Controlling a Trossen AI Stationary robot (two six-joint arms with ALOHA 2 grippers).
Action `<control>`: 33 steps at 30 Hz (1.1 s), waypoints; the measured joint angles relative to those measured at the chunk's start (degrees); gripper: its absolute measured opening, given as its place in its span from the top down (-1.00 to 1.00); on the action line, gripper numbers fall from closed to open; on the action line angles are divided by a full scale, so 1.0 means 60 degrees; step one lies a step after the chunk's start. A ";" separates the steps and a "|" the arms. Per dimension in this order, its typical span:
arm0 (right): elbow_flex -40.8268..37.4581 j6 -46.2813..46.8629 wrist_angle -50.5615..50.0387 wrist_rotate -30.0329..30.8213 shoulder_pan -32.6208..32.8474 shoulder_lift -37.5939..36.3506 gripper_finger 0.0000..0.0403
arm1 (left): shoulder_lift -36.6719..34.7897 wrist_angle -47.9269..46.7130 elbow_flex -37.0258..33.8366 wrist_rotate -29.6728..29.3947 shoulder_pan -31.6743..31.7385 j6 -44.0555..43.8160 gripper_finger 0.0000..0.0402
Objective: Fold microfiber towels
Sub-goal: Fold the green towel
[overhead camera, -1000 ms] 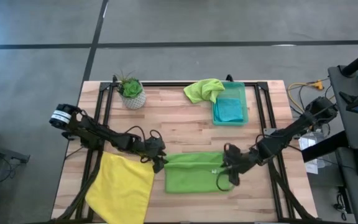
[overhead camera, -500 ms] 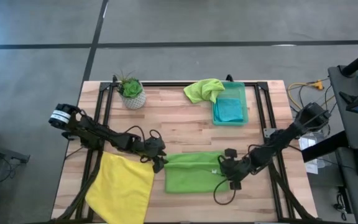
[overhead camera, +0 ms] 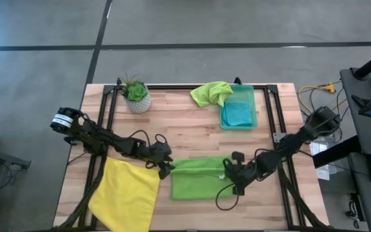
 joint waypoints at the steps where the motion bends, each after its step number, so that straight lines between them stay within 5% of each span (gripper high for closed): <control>1: -0.0031 0.0204 -0.0010 0.0002 -0.0065 -0.0033 0.94 | -0.0004 0.0032 0.0011 0.0001 0.0000 0.0002 0.00; 20: -0.0585 0.2185 -0.0180 0.0029 -0.1550 -0.0074 0.94 | -0.0029 0.0055 0.0089 0.0292 0.0000 0.0045 0.00; 33: -0.0702 0.3860 -0.0526 0.0994 -0.2064 -0.0209 0.94 | -0.0029 0.0047 0.0089 0.0706 -0.0004 0.0080 0.00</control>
